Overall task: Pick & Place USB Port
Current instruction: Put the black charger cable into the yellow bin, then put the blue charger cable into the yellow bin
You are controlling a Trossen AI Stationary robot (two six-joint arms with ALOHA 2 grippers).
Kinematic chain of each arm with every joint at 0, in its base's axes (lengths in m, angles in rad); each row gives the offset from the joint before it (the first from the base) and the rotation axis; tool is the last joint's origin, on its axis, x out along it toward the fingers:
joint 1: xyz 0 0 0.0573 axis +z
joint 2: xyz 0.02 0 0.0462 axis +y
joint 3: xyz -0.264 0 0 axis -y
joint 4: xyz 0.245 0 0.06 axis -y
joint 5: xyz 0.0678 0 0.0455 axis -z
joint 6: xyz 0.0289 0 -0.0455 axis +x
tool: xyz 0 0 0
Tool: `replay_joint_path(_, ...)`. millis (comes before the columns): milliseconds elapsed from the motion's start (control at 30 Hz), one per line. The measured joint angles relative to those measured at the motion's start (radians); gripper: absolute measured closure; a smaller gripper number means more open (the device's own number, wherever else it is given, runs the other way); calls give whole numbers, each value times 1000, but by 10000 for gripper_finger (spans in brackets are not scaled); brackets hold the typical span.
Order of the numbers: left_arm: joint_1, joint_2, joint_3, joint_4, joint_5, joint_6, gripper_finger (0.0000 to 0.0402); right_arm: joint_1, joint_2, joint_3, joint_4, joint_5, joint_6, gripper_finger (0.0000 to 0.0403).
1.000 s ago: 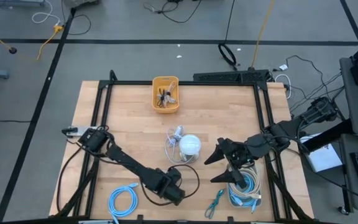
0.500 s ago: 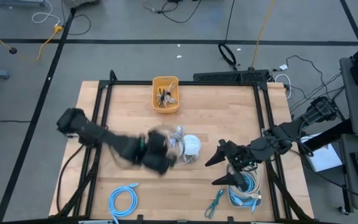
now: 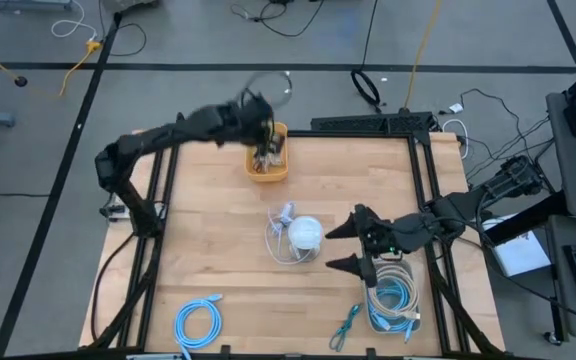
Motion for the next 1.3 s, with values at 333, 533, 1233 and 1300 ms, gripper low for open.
replay_joint_path(333,143,109,2,56,236,153,369,-28,0,0,5,176,29,60)
replay_joint_path(533,98,203,2,59,226,169,369,-62,0,0,8,177,23,60)
replay_joint_path(1233,144,295,1,-9,159,127,252,-73,0,0,7,151,10,60)
replay_joint_path(1300,144,295,1,-21,157,127,234,-73,0,0,7,151,9,60)
